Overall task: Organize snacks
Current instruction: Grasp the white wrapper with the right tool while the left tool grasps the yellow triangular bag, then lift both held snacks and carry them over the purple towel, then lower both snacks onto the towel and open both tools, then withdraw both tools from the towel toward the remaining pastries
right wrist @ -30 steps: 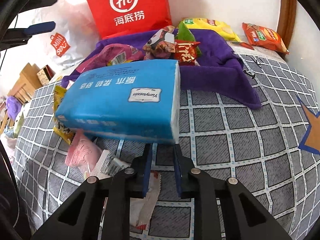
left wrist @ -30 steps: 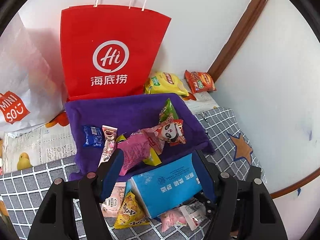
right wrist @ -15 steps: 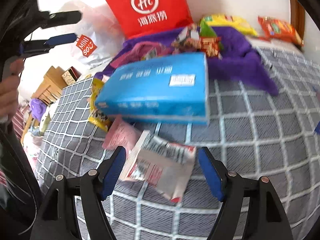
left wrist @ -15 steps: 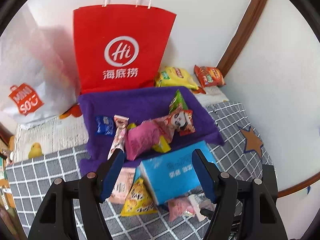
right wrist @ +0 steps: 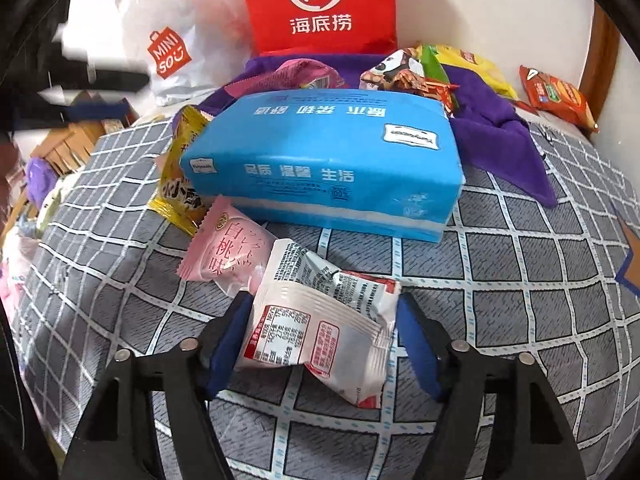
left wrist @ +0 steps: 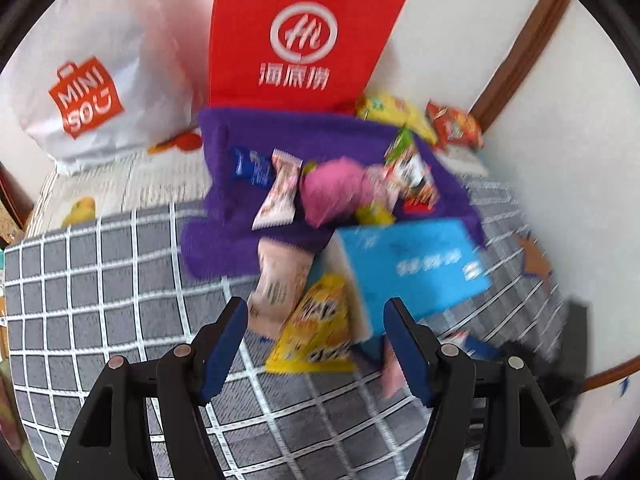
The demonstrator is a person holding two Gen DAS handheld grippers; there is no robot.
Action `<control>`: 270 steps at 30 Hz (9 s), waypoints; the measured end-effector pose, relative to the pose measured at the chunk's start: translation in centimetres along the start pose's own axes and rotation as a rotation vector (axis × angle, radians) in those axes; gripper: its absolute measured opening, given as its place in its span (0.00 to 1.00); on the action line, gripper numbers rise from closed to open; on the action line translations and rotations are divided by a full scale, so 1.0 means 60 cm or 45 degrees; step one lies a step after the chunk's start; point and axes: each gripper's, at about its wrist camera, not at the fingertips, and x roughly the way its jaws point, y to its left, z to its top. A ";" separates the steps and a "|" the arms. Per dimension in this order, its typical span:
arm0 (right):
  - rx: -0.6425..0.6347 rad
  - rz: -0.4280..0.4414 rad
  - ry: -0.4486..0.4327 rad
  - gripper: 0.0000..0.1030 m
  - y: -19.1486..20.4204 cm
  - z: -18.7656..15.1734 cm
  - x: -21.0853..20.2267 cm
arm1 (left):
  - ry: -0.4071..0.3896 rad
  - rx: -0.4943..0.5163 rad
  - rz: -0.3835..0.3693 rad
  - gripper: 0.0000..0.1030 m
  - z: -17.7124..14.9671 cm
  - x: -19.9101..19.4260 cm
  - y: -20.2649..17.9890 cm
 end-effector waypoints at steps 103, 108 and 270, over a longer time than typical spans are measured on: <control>0.054 -0.133 -0.227 0.46 -0.068 0.069 -0.136 | -0.059 0.027 -0.065 0.41 -0.070 -0.045 -0.050; 0.062 -0.159 -0.276 0.46 -0.074 0.114 -0.161 | -0.098 0.054 -0.095 0.41 -0.030 -0.066 -0.068; 0.070 -0.136 -0.080 0.69 -0.038 0.178 -0.090 | -0.403 0.005 -0.065 0.65 0.197 -0.108 -0.022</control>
